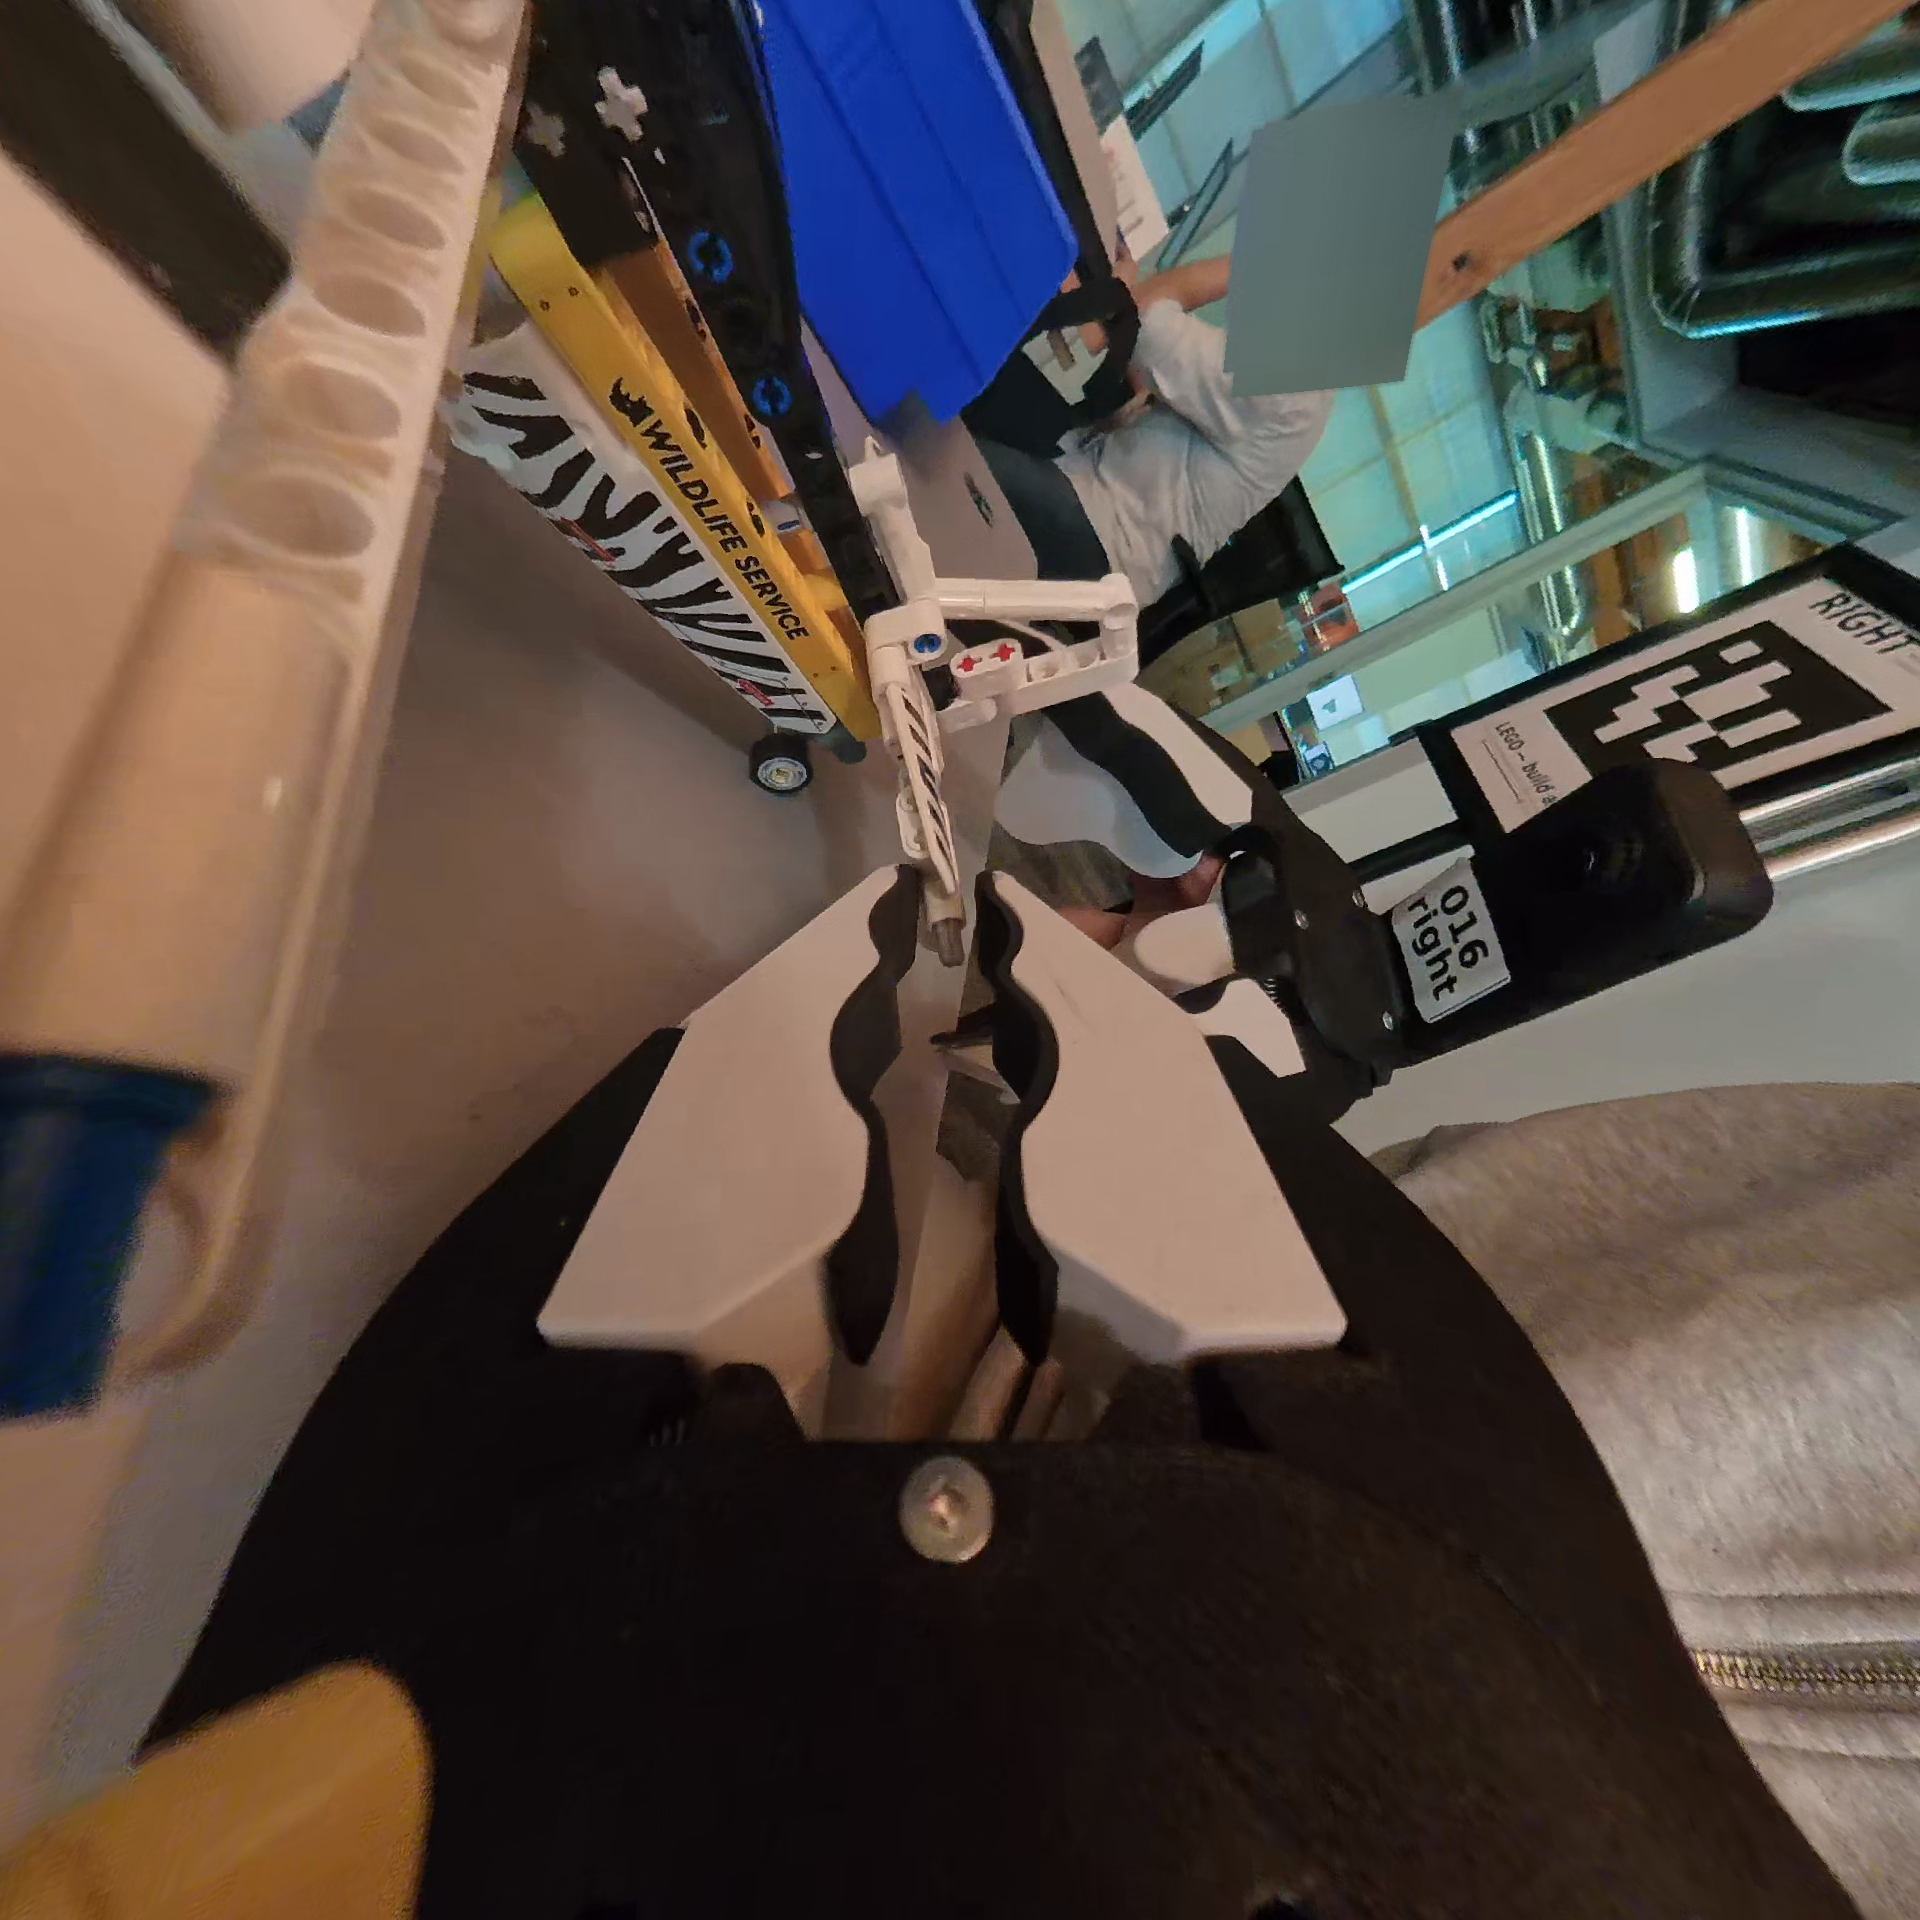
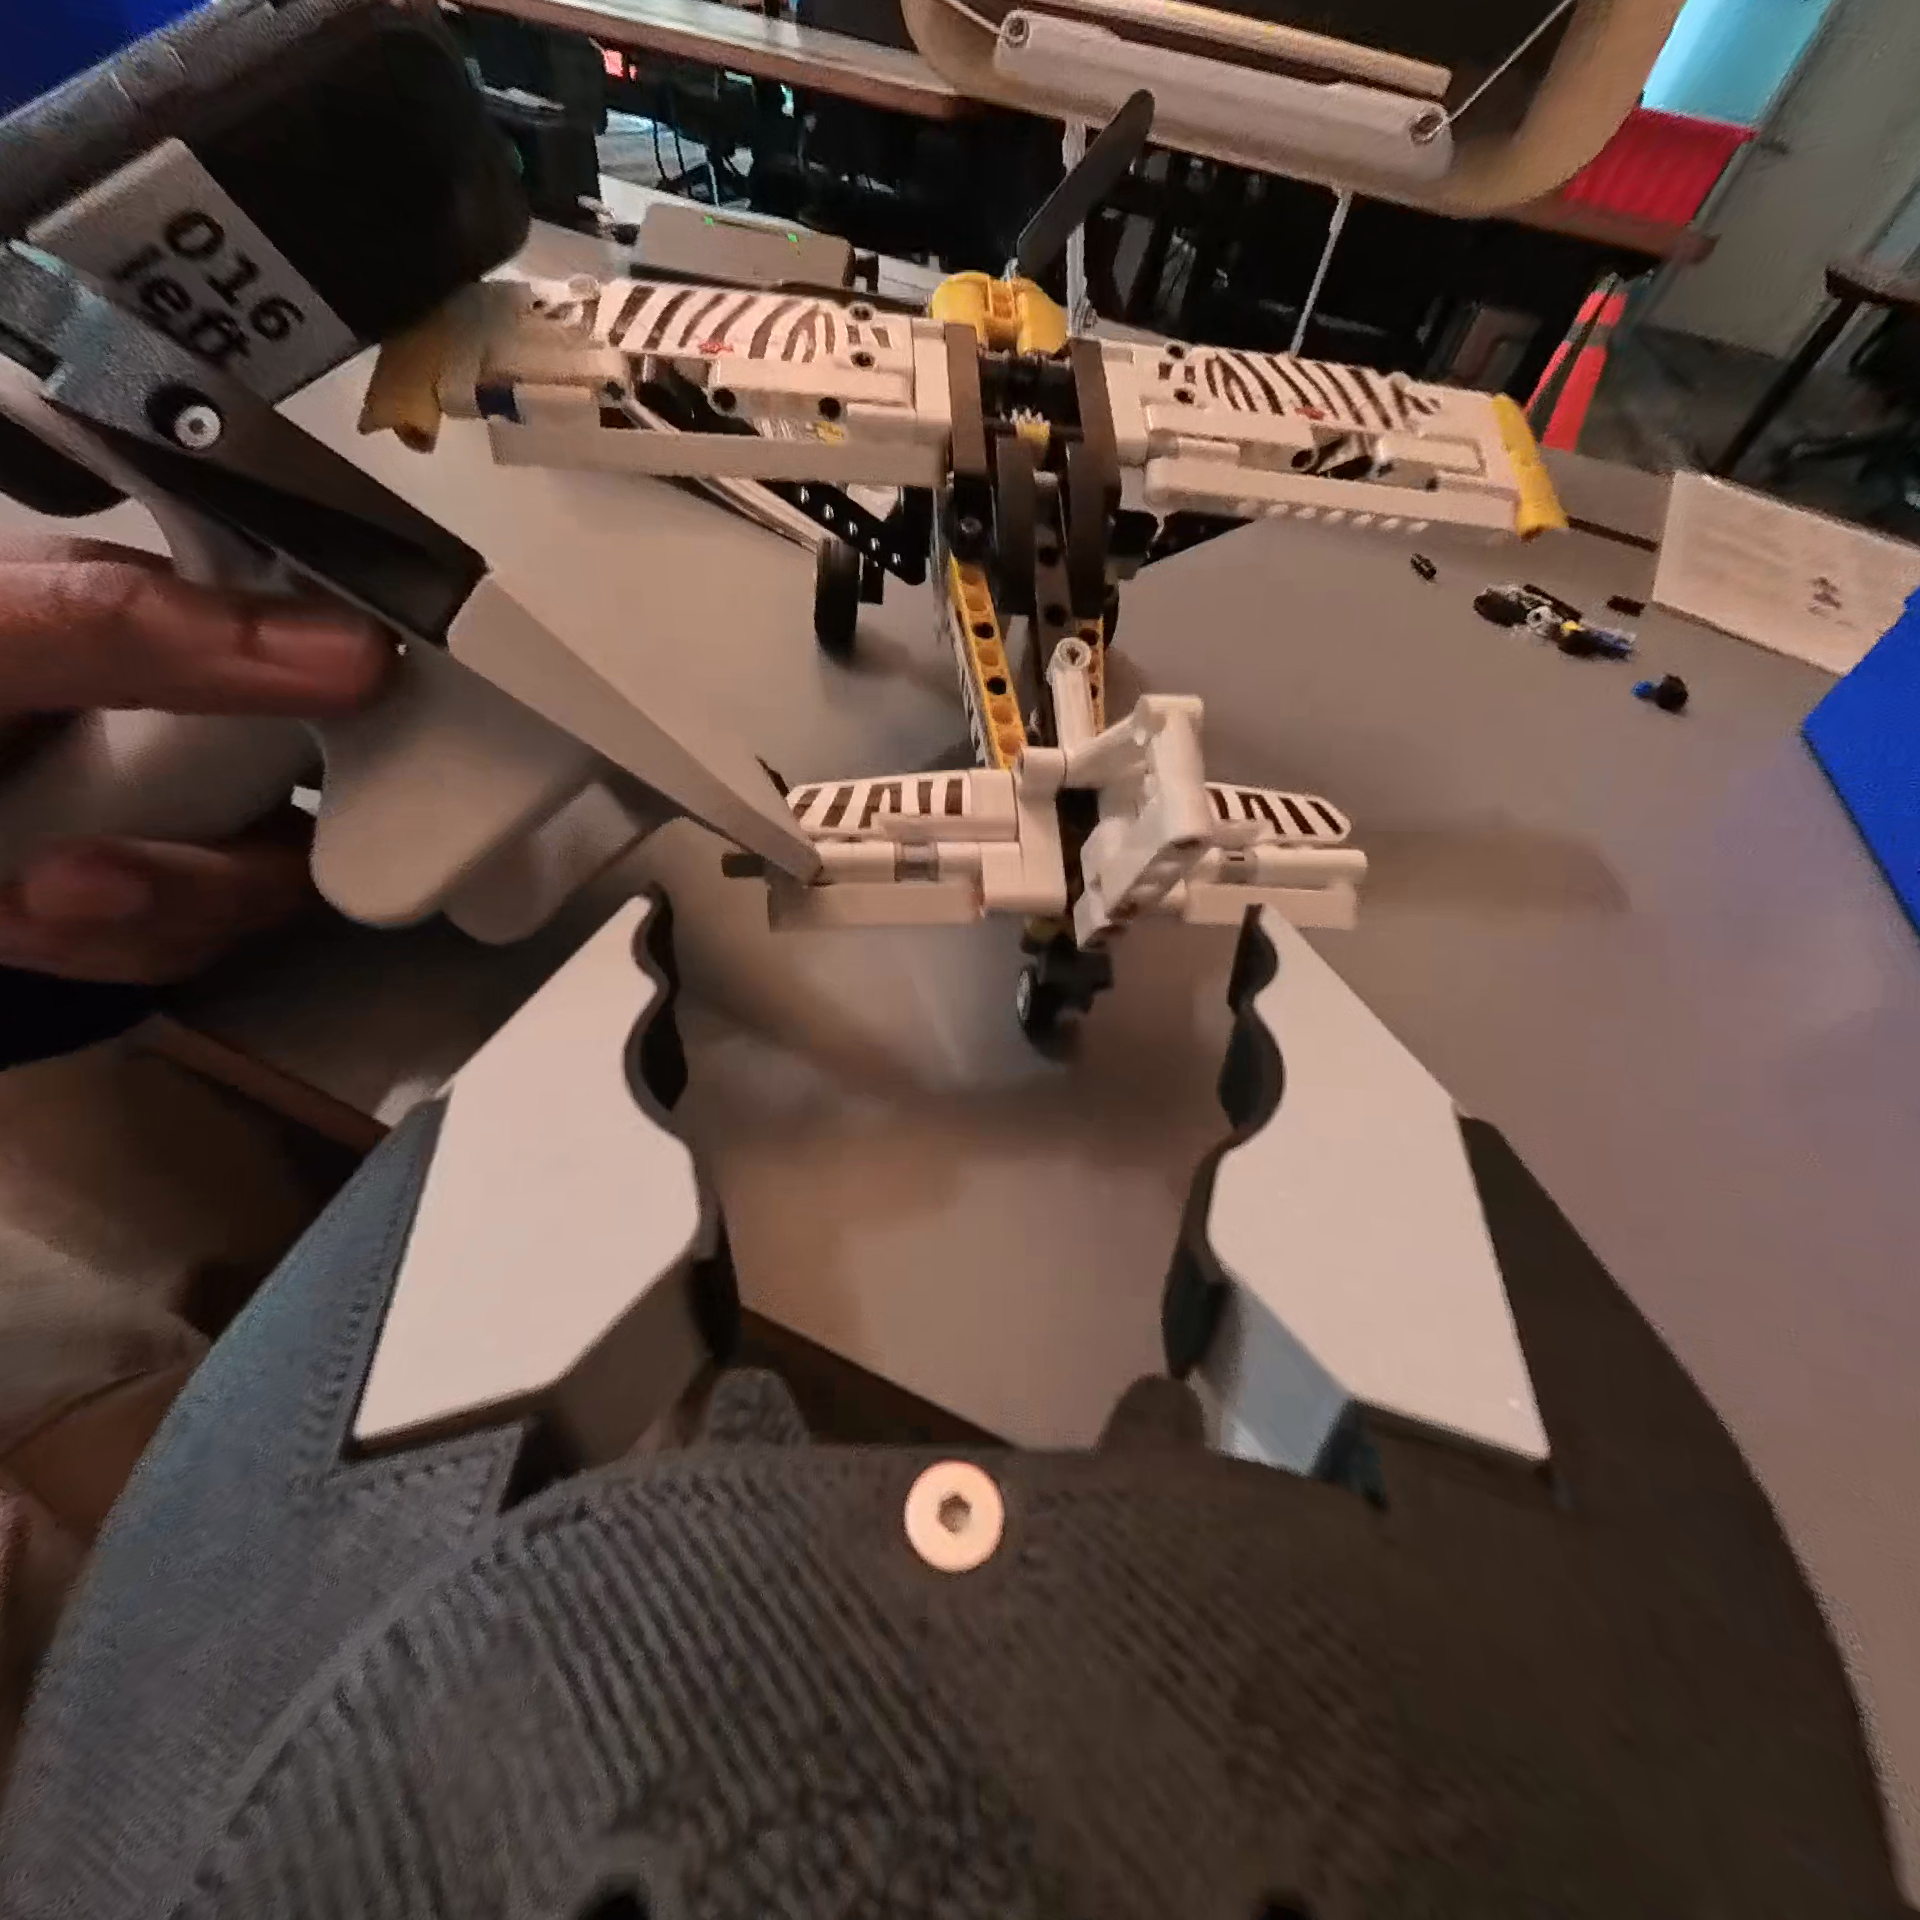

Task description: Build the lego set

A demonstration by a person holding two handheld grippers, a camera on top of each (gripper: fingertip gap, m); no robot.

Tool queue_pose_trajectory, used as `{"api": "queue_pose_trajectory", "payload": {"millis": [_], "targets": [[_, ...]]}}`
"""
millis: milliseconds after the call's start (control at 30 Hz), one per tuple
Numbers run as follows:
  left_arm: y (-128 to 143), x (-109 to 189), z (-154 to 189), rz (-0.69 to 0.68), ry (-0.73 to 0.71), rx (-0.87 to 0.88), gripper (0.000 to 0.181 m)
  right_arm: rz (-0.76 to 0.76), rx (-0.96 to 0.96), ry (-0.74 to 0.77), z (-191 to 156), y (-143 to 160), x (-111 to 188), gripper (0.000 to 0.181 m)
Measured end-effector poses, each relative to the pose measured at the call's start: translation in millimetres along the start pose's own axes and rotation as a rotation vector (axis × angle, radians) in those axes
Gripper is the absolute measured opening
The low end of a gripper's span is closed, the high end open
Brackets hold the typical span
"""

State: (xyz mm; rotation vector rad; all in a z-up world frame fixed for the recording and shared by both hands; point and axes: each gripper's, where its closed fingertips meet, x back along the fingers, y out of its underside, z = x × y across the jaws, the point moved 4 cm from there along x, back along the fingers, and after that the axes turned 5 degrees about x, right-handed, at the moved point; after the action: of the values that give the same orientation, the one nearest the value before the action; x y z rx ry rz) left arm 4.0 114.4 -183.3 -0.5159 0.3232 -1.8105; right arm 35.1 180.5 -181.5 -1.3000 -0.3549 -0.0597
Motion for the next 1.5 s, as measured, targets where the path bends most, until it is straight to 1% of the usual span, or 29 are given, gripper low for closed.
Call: {"api": "queue_pose_trajectory", "payload": {"millis": [167,233,300,467,567,667,767,833,933,1000,1067,1267,1367,1500], "targets": [[2.3,-3.3,3.3,-0.041,0.031,0.003,0.024,-0.003,-0.055,-0.01,6.6,0.6,-5.8,0.099],[4.8,-7.4,4.0,-0.074,0.021,0.001,0.028,0.005,-0.085,-0.041,5.3,1.1,-6.3,0.092],[4.3,-8.8,5.8,-0.092,0.025,0.002,0.03,0.03,-0.106,-0.064,4.2,0.6,-5.4,0.086],[4.3,-10.4,4.9,-0.135,0.019,0.012,0.03,0.039,-0.097,-0.069,4.3,1.8,-5.5,0.084],[4.4,-14.1,4.3,-0.134,0.013,0.02,0.033,0.056,-0.075,-0.084,1.8,1.3,-3.2,0.065],[3.7,-14.7,3.2,-0.139,0.007,0.017,0.033,0.054,-0.077,-0.084,2.2,2.6,-3.8,0.065],[-0.6,-12.3,2.5,-0.111,0.0,0.024,0.034,0.057,-0.091,-0.09,3.5,3.9,-4.4,0.067],[-4.6,-10.2,2.4,-0.082,0.005,0.033,0.033,0.067,-0.107,-0.107,2.5,3.7,-4.6,0.064],[-8.0,-8.4,0.7,-0.063,0.0,0.037,0.026,0.072,-0.111,-0.11,2.4,3.5,-4.9,0.063],[-8.3,-8.5,-1.6,-0.065,-0.014,0.036,0.019,0.078,-0.115,-0.112,2.5,3.1,-4.8,0.063],[-8.1,-9.0,-5.7,-0.07,-0.047,0.034,0.007,0.084,-0.117,-0.11,2.9,2.4,-4.7,0.063],[-8.0,-9.9,-6.7,-0.086,-0.04,0.061,0.006,0.094,-0.068,-0.08,3.3,-3.4,-6.3,0.067],[-7.9,-10.3,-7.5,-0.08,-0.044,0.068,0.005,0.079,-0.029,-0.058,2.2,-1.4,-7.8,0.068],[-6.9,-10.8,-7.8,-0.076,-0.042,0.074,0.005,0.081,-0.03,-0.064,2.3,-0.5,-7.7,0.068]]}}
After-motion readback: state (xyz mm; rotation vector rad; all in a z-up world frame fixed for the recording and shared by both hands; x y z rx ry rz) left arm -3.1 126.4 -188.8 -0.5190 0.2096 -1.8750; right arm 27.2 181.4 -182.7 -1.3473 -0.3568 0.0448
